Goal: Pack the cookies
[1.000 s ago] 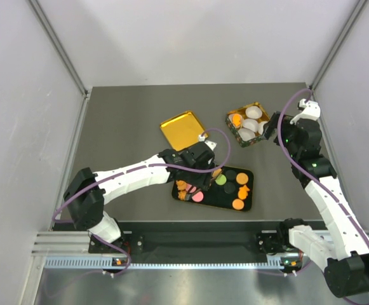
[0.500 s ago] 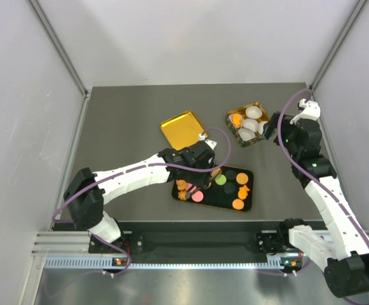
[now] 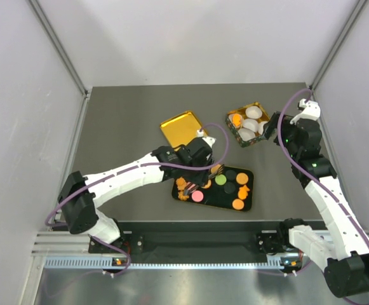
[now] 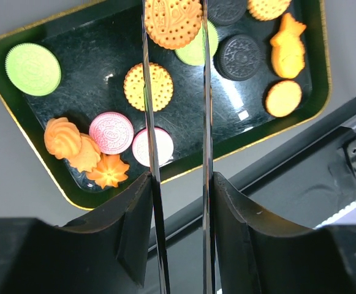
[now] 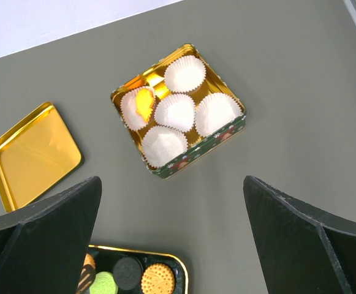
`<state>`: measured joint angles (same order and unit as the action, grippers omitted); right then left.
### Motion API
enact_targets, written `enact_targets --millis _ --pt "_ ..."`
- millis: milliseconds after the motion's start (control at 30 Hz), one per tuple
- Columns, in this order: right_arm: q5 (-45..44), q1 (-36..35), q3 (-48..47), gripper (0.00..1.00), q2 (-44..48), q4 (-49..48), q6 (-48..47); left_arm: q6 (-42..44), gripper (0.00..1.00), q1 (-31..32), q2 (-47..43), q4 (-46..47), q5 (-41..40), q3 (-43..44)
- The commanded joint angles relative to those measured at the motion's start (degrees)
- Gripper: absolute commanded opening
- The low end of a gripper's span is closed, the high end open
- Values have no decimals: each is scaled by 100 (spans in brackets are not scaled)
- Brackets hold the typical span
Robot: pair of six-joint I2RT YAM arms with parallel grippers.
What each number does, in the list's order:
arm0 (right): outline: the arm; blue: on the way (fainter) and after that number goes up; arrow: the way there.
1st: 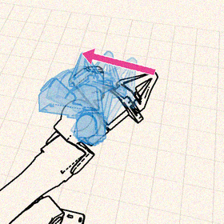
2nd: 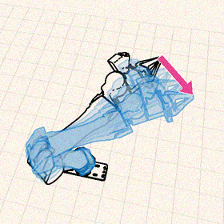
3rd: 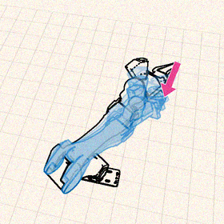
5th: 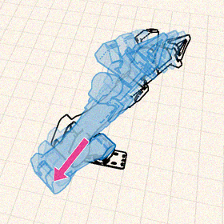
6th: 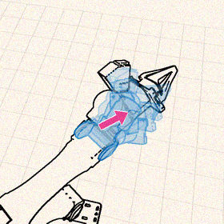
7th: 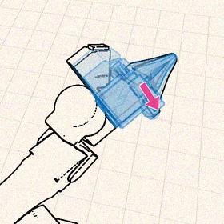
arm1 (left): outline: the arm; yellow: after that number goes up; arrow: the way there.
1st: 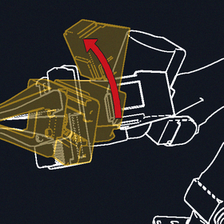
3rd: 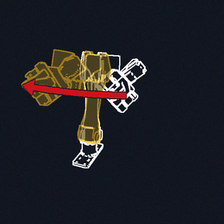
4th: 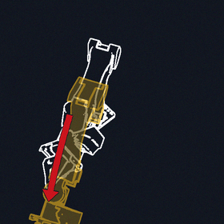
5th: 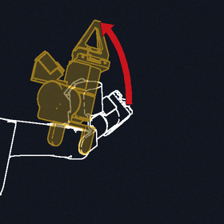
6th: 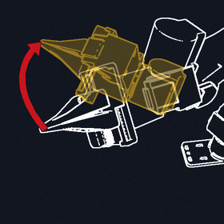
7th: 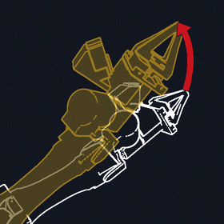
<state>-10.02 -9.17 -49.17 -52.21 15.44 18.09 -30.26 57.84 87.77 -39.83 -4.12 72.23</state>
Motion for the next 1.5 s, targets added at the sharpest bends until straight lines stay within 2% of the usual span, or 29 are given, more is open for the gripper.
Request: enact_targets --millis 0,167,500,700,1100,1467 --pt "-53 73 -67 100 70 -208 -24 99 39 8 -365 55 -98 423" --pt "-88 73 -67 100 88 -208 -16 371 41 -62 -199 546 -432 889" --pt "-175 73 -84 100 149 -182 -33 943 40 -510 1793 1249 -186 3163" --pt "-158 82 -102 100 149 -156 -51 1066 40 -766 2911 1303 -116 4070" --pt "-149 82 -111 100 140 -138 -51 1110 41 -924 3677 1268 324 4432" --pt "-158 73 -93 100 123 -147 -51 1031 41 -915 3634 1232 350 4151"
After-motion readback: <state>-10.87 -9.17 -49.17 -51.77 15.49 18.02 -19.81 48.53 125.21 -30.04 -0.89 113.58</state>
